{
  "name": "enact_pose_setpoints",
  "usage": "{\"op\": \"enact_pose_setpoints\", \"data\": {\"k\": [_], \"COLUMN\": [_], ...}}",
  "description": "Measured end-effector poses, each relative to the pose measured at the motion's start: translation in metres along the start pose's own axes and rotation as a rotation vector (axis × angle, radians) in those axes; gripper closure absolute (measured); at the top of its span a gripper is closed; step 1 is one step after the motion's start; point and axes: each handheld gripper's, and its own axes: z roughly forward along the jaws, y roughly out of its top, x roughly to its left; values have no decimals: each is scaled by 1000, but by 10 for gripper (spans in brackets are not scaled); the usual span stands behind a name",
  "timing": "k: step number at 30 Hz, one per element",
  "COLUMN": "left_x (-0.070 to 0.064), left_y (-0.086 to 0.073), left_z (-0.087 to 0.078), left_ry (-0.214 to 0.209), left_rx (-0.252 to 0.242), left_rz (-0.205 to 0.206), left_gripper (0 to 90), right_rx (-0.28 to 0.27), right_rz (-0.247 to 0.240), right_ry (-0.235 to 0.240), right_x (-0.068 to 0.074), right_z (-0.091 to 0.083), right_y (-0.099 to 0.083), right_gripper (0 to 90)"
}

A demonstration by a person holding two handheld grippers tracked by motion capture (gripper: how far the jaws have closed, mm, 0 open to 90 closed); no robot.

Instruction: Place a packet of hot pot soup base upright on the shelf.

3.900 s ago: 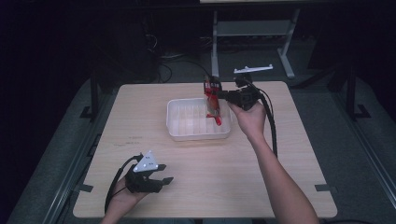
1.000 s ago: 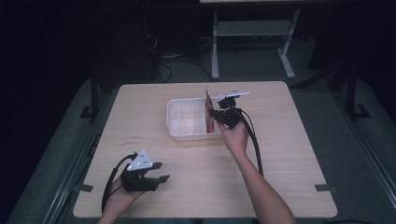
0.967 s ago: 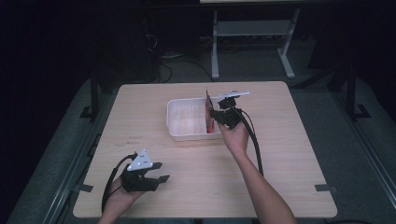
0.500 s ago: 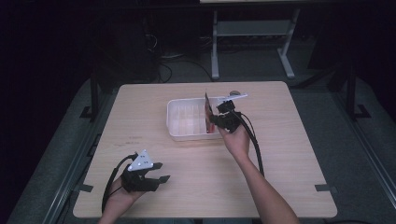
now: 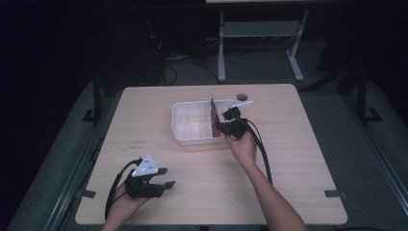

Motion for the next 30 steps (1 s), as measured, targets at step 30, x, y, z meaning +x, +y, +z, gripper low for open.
{"op": "enact_pose_setpoints", "data": {"k": [30], "left_x": [4], "left_y": [-2], "left_z": [-1], "left_ry": [13], "left_rx": [3], "left_rz": [-15], "left_gripper": [421], "right_rx": [-30], "right_rz": [15], "right_ry": [108], "right_x": [-16], "right_z": [-33], "right_y": [-5], "right_gripper": [678]}}
